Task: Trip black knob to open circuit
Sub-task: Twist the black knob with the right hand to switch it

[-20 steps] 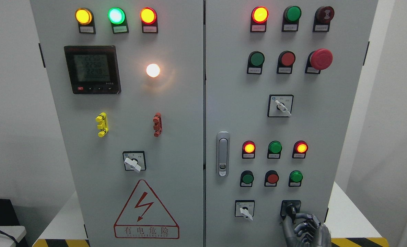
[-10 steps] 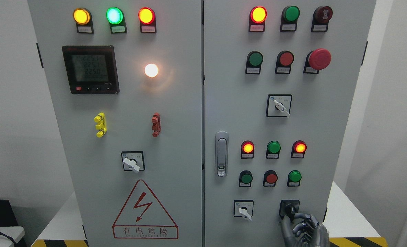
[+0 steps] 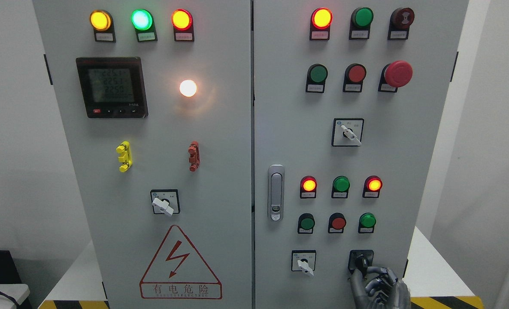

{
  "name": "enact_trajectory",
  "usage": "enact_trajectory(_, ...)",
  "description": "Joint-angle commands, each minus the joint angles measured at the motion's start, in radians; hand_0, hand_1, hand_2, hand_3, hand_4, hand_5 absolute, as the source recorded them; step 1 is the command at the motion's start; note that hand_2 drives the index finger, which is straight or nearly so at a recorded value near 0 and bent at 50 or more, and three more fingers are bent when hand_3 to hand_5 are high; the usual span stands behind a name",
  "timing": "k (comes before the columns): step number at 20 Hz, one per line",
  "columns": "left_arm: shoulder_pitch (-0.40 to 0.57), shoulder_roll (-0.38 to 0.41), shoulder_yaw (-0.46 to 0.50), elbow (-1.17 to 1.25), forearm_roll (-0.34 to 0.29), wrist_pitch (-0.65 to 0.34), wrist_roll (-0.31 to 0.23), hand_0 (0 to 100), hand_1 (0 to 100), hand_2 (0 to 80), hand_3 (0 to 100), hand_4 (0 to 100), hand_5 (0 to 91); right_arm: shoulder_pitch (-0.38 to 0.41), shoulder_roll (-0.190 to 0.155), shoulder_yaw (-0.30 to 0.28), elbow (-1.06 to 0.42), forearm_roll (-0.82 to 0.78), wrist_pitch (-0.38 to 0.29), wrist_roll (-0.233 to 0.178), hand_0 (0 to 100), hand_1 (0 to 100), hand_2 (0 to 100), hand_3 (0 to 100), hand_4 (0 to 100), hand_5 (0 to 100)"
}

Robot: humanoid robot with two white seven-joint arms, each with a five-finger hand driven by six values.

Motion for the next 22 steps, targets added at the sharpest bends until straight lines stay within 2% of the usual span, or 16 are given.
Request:
enact_trajectory(1, -0.008, 0.0, 0.0, 0.0, -0.034, 0.0, 0.001, 12, 39, 0.0, 0, 0, 0.0, -0.001, 0.001, 0.007, 0.009, -0.001, -0.001, 0.004, 44, 77, 55, 90, 92, 96)
enact_trajectory(22, -0.008, 0.0, 0.0, 0.0, -0.032, 0.0, 0.001, 12, 39, 0.0, 0, 0, 0.0, -0.007, 0.001, 0.01, 0.01, -0.043, 0.021, 0.007, 43, 75, 56, 91, 93, 96)
